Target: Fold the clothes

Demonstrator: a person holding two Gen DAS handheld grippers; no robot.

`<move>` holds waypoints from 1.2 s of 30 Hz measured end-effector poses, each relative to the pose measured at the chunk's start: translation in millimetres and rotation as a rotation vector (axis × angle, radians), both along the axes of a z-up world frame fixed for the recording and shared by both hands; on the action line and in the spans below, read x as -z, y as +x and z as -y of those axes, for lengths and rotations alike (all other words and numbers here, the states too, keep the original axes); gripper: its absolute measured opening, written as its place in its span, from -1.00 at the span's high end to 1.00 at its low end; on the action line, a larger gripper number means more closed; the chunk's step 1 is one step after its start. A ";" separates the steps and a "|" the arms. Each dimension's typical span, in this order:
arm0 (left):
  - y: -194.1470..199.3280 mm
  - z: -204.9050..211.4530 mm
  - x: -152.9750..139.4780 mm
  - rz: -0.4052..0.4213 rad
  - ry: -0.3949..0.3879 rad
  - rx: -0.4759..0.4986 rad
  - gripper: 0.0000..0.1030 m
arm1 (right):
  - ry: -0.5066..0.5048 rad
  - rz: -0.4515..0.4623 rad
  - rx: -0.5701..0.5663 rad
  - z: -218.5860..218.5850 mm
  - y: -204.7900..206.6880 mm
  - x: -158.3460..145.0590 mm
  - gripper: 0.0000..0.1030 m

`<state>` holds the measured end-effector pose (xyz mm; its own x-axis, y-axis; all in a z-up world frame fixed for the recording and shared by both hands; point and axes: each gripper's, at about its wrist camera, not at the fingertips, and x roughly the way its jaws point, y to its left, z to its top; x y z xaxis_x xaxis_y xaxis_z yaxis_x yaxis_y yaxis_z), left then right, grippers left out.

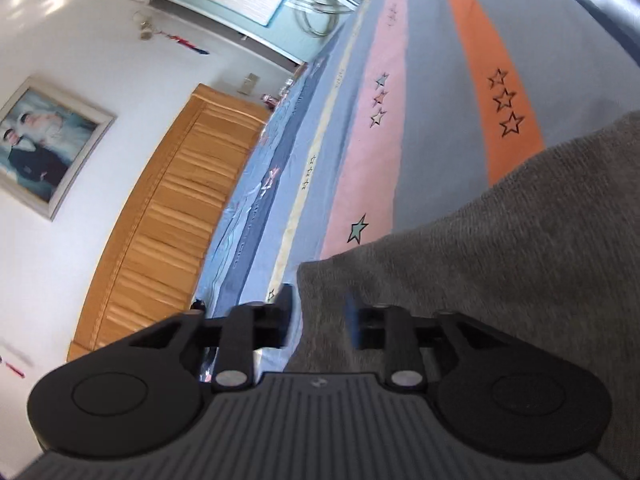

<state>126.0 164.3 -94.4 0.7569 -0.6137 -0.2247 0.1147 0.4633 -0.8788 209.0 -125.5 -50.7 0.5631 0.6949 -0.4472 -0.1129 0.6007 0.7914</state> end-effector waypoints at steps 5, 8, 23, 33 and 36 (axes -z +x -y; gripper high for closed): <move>-13.7 12.8 -34.8 -0.003 0.163 -0.035 -0.98 | -0.096 -0.005 0.138 22.0 -31.9 -9.2 -0.10; -24.2 26.2 -66.2 0.003 0.344 -0.067 -0.99 | -0.209 0.080 0.207 20.3 -69.0 -36.2 -0.85; -16.9 87.9 -120.0 -0.297 1.081 0.010 -0.98 | -0.976 -0.162 -0.007 -54.7 -126.2 -61.2 -0.86; -11.9 103.3 -128.6 -0.338 1.120 0.037 -0.98 | -0.980 -0.127 0.047 -38.8 -132.8 -81.1 -0.86; -7.4 111.0 -128.1 -0.340 1.131 0.055 -0.98 | -1.007 -0.115 0.062 -37.2 -130.3 -84.1 -0.86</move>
<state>118.6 53.3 33.8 0.5324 0.0340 -0.8458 -0.0020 0.9992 0.0389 78.7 -88.4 33.4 0.5023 -0.0639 -0.8623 -0.0141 0.9965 -0.0821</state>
